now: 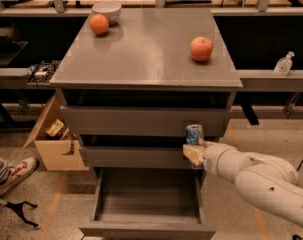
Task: Pick redbull can from bottom drawer and place on counter
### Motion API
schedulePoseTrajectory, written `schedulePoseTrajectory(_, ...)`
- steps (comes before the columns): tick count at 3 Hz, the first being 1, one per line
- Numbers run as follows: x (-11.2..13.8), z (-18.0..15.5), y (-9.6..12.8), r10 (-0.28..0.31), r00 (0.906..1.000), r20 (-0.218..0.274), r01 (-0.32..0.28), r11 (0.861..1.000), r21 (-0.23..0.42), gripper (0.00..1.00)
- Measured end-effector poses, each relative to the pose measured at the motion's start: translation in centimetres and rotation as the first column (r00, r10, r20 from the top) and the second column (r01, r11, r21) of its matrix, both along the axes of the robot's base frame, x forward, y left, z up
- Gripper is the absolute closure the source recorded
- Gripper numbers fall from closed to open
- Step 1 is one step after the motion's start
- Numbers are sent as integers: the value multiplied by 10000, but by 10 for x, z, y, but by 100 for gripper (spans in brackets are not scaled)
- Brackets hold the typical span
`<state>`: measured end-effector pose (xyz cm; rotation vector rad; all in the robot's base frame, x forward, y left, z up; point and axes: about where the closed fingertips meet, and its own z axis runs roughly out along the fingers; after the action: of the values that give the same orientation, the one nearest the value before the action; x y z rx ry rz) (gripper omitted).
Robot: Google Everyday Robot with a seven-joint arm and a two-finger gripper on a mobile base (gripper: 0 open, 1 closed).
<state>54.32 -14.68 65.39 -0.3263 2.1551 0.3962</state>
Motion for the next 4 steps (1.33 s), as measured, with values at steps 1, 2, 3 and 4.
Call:
schedulePoseTrajectory(1, 4, 55, 9, 322, 9918, 1238, -276, 9989, -390, 100)
schedulePoseTrajectory(2, 10, 104, 24, 863, 9719, 2188, -641, 9922, -1068, 100)
schedulePoseTrajectory(3, 10, 104, 24, 864, 9719, 2189, -641, 9922, -1069, 100)
schedulePoseTrajectory(4, 21, 123, 30, 1367, 9543, 2659, -917, 9803, -1747, 100)
